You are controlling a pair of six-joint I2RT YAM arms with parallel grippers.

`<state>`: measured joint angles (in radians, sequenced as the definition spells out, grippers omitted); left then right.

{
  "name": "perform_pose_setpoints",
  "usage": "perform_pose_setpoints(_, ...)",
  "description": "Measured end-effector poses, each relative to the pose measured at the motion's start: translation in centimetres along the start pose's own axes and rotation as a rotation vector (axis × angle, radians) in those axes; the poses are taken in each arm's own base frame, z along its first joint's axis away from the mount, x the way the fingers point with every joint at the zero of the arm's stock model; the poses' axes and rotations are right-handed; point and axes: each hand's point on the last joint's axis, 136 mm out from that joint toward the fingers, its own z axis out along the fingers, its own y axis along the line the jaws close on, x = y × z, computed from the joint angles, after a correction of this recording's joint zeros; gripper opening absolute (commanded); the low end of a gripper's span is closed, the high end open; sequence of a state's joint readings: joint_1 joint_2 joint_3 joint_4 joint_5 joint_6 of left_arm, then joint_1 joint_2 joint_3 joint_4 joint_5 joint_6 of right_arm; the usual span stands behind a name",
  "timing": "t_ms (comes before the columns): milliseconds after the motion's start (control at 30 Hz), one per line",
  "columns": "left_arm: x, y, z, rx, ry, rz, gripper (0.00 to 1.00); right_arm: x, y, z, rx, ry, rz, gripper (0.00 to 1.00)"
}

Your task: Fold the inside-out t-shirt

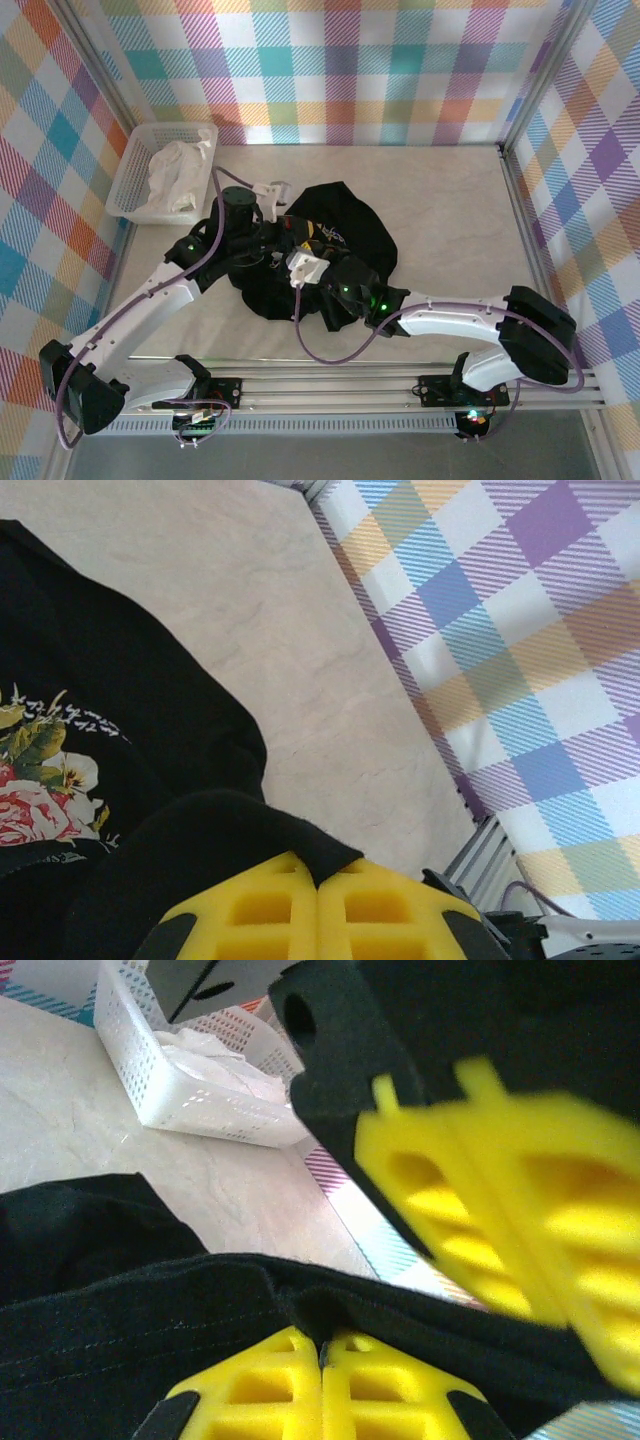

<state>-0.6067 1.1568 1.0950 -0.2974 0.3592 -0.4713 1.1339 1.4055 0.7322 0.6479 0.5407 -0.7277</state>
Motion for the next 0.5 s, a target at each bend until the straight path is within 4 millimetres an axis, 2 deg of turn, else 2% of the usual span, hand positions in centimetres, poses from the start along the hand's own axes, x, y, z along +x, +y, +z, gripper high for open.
perform_pose_setpoints(200, -1.4, 1.3, -0.5, -0.017, -0.038, -0.049, 0.00, -0.7, -1.1, -2.5, -0.023, -0.059, 0.075, 0.00)
perform_pose_setpoints(367, -1.9, 2.1, -0.8, -0.037, -0.054, -0.062, 0.00, -1.6, -3.5, -4.7, -0.061, -0.121, 0.202, 0.00)
perform_pose_setpoints(433, -1.9, 2.2, -0.8, -0.041, -0.053, -0.056, 0.00, -1.3, -4.5, -5.2, -0.079, -0.127, 0.253, 0.00)
perform_pose_setpoints(500, -1.8, 2.5, -0.8, -0.054, -0.052, -0.046, 0.04, -0.8, -5.2, -5.5, -0.101, -0.125, 0.304, 0.00)
